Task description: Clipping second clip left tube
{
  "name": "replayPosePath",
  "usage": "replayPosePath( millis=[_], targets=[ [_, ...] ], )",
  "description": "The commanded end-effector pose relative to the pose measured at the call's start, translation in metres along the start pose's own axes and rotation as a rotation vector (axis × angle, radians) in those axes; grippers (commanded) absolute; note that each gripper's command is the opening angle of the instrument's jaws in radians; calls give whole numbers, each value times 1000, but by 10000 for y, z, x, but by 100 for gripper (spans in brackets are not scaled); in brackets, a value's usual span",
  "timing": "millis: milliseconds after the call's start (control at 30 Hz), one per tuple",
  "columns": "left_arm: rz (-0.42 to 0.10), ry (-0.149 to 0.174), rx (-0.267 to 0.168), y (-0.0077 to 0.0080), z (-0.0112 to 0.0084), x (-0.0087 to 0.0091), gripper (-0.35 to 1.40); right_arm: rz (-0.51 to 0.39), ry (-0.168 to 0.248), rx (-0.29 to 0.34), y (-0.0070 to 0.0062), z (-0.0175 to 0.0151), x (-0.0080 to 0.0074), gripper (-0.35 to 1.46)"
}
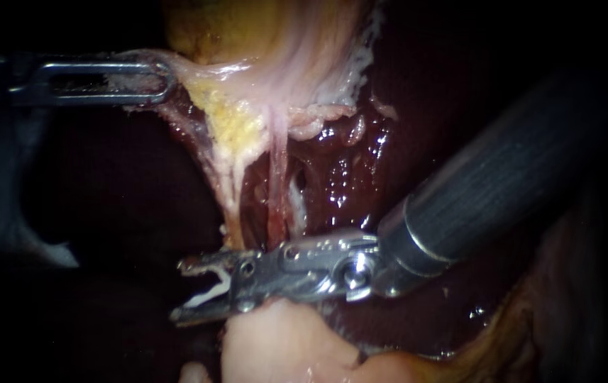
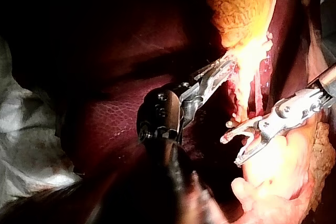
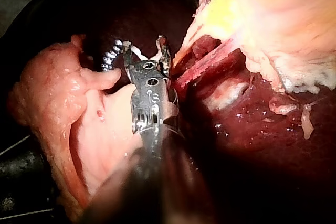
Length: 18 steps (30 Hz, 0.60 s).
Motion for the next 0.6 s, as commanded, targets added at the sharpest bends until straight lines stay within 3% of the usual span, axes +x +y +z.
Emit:
replayPosePath(
  millis=[33,333,600],
  targets=[
    [0,0,0,0,0,0,-35,-1,0,0,-1,-1,0,38],
    [0,-1,-1,0,-2,1,-35,1,-2,11,-9,-18,3,40],
    [0,-2,-2,-1,-4,2,-35,5,36,18,-18,-61,9,45]
  ],
)
